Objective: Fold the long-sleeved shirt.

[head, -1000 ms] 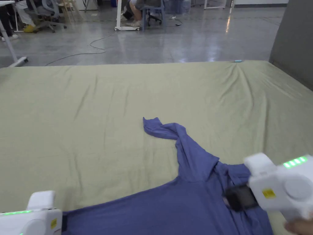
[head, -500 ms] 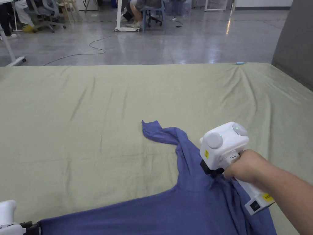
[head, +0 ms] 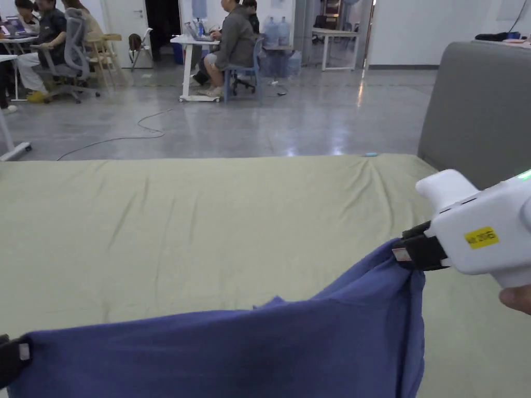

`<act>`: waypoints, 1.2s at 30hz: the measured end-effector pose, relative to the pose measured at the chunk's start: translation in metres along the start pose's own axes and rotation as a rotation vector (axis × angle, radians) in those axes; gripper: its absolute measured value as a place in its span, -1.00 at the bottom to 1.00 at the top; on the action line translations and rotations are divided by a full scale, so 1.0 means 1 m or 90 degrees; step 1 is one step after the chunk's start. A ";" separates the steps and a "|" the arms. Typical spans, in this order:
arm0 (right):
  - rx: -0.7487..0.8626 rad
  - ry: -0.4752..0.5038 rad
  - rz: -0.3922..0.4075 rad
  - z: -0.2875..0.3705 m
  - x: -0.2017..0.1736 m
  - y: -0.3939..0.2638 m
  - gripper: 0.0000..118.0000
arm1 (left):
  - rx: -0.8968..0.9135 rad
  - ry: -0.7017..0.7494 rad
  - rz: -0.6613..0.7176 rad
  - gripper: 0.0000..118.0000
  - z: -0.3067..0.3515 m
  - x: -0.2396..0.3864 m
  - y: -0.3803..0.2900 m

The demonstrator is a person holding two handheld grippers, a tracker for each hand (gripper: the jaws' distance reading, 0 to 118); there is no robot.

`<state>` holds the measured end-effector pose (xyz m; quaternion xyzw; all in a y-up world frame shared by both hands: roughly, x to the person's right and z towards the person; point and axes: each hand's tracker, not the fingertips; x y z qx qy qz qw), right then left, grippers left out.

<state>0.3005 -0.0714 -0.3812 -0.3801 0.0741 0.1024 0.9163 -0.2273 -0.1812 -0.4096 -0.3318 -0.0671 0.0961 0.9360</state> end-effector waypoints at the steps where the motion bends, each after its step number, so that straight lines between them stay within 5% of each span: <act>1: 0.009 0.004 -0.006 0.024 0.000 -0.003 -0.95 | 0.022 -0.012 0.001 -1.00 0.016 0.005 0.009; 9: 0.084 -0.047 -0.012 0.115 0.015 0.047 -0.95 | 0.090 -0.080 -0.040 -1.00 0.072 0.048 0.107; 23: 0.202 -0.276 0.041 0.146 0.082 0.322 -0.95 | 0.197 -0.104 -0.024 -1.00 0.061 0.106 0.384; 29: 0.231 -0.326 0.044 0.136 0.081 0.382 -0.95 | 0.242 -0.092 0.038 -1.00 0.044 0.116 0.444; 36: 0.213 -0.346 0.028 0.086 0.096 0.389 -0.95 | 0.233 -0.087 -0.029 -1.00 0.006 0.120 0.455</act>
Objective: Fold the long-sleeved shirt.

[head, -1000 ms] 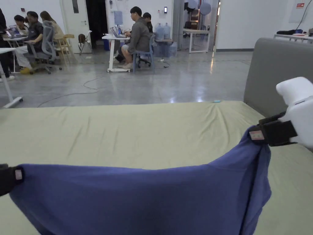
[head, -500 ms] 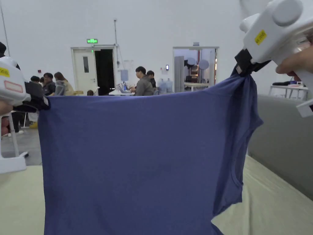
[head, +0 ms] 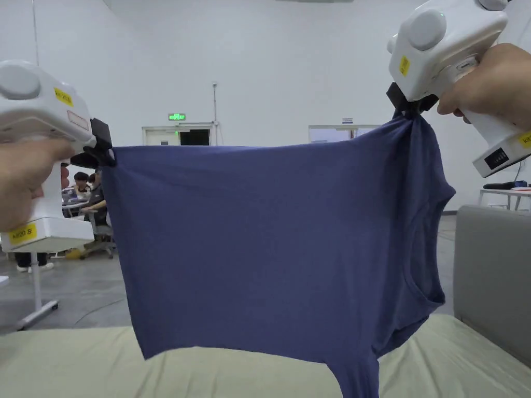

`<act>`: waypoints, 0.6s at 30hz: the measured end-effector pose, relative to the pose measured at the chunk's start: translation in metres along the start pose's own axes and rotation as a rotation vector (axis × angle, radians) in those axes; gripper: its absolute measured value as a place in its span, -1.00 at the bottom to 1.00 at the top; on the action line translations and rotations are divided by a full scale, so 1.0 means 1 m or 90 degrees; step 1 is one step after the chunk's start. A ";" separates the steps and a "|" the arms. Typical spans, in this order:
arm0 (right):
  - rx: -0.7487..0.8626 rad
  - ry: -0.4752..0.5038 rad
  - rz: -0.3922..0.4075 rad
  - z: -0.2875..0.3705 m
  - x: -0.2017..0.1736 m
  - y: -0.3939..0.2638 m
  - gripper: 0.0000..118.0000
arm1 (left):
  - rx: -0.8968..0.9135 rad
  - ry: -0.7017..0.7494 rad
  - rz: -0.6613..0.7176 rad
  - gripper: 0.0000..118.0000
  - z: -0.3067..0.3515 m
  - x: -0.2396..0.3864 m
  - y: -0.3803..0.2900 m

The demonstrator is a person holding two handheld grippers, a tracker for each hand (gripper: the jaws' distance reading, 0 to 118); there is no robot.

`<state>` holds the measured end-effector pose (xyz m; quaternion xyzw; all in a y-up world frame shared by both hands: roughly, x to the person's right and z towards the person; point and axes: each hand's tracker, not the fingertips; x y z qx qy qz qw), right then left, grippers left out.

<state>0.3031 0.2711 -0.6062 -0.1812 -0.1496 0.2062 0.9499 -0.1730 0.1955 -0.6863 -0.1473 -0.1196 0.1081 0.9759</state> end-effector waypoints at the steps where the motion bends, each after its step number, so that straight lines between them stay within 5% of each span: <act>1: -0.025 0.014 -0.002 -0.013 -0.005 -0.011 -0.95 | -0.009 0.007 -0.017 -1.00 -0.009 -0.002 -0.009; 11: -0.266 0.126 -0.007 -0.155 -0.108 -0.225 -0.95 | -0.277 0.030 -0.020 -1.00 -0.132 -0.056 -0.225; 16: -0.388 0.183 -0.078 -0.195 -0.149 -0.341 -0.95 | -0.398 0.055 0.000 -1.00 -0.151 -0.081 -0.342; 18: -0.403 0.196 -0.068 -0.195 -0.155 -0.367 -0.95 | -0.406 0.054 0.012 -1.00 -0.146 -0.091 -0.362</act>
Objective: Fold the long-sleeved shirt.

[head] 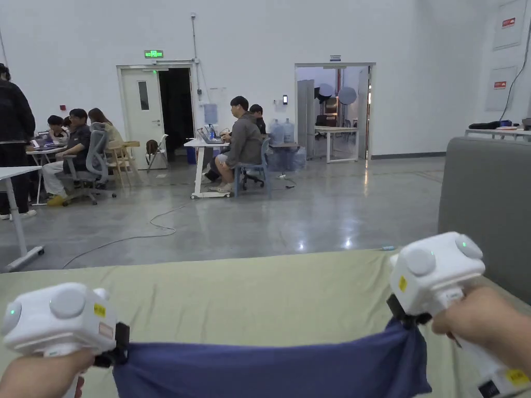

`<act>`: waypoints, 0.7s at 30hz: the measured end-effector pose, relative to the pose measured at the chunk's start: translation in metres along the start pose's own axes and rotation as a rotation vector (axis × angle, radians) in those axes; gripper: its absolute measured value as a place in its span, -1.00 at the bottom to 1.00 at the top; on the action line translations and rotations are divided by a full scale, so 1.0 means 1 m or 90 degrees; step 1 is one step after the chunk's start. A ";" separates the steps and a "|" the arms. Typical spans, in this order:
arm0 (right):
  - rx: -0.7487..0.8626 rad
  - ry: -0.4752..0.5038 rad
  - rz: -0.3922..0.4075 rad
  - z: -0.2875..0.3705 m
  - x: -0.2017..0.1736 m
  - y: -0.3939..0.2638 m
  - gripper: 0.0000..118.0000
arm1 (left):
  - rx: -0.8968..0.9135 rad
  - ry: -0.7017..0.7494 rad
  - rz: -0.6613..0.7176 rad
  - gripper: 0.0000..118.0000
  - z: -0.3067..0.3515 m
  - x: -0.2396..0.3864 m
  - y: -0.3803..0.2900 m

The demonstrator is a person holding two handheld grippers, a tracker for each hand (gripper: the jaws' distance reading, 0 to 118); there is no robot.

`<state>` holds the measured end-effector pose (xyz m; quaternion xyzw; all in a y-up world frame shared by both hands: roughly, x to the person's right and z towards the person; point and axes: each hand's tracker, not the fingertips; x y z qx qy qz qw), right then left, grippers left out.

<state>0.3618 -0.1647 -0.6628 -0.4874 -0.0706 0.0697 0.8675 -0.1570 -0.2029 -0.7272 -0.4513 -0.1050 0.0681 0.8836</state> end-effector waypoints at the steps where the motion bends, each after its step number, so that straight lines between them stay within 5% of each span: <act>1: -0.004 0.005 0.009 0.000 -0.002 -0.013 -0.95 | -0.011 -0.003 0.003 -1.00 0.000 -0.005 -0.008; 7: 0.037 0.052 0.059 0.063 -0.004 -0.105 -0.95 | -0.029 -0.045 -0.067 -1.00 0.063 -0.015 -0.070; 12: 0.066 0.059 0.155 0.146 -0.024 -0.212 -0.95 | -0.057 -0.058 -0.109 -1.00 0.139 -0.026 -0.152; 21: -0.034 0.116 0.141 0.179 -0.050 -0.390 -0.95 | -0.143 -0.054 -0.107 -1.00 0.188 -0.051 -0.313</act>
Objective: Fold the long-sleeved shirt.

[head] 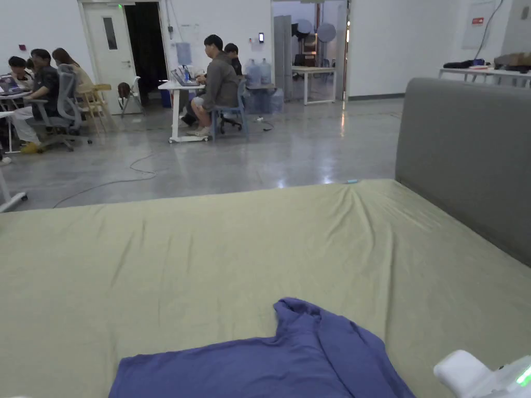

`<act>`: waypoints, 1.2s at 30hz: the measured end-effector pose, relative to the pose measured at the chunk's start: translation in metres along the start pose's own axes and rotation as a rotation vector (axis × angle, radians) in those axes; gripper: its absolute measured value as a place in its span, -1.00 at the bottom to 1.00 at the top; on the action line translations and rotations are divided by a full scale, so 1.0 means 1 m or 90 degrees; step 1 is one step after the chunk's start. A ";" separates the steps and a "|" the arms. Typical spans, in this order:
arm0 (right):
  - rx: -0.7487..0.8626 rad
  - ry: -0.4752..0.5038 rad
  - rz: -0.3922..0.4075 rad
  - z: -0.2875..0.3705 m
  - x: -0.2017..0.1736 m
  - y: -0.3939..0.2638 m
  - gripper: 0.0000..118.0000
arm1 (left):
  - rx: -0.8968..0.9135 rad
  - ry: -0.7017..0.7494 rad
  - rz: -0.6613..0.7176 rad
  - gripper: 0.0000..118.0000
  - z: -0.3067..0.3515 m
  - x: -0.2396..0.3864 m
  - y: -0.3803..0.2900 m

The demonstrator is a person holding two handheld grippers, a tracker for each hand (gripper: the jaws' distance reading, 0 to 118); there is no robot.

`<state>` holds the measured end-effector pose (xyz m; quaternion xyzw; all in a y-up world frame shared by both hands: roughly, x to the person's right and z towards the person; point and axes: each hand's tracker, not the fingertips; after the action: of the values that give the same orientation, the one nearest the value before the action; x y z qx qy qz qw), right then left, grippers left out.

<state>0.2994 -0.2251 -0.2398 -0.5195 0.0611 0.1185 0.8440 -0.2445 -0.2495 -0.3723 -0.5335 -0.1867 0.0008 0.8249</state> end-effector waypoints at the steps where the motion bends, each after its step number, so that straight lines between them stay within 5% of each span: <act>1: -0.012 0.006 -0.003 -0.004 -0.006 -0.016 -0.95 | -0.012 -0.008 0.011 -1.00 -0.003 -0.001 -0.018; 10: -0.109 0.003 0.013 -0.062 -0.035 -0.074 -0.95 | -0.064 -0.023 0.041 -1.00 -0.032 -0.002 -0.098; 26: -0.165 0.040 -0.034 -0.110 -0.029 -0.090 -0.94 | -0.109 0.010 0.084 -1.00 -0.090 -0.017 -0.124; 29: -0.171 0.053 -0.044 -0.116 -0.023 -0.088 -0.78 | -0.106 0.005 0.095 -1.00 -0.090 -0.019 -0.125; 30: -0.174 0.053 -0.048 -0.116 -0.020 -0.086 -0.70 | -0.105 0.003 0.096 -0.89 -0.089 -0.018 -0.125; 32: -0.183 0.061 -0.047 -0.102 -0.014 -0.077 0.29 | -0.088 0.014 0.108 0.36 -0.074 -0.017 -0.120; 33: -0.166 0.058 -0.035 -0.090 -0.012 -0.074 0.62 | -0.077 0.022 0.116 0.80 -0.062 -0.013 -0.118; 34: -0.137 0.042 -0.031 -0.072 -0.007 -0.069 0.68 | -0.049 0.028 0.113 1.00 -0.047 -0.009 -0.115; 36: -0.066 0.060 -0.074 -0.034 0.004 -0.059 0.68 | 0.042 0.004 0.112 1.00 -0.016 -0.002 -0.114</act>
<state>0.3198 -0.2809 -0.2051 -0.5701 0.0641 0.0475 0.8177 -0.2643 -0.3131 -0.2785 -0.5201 -0.1364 0.0777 0.8395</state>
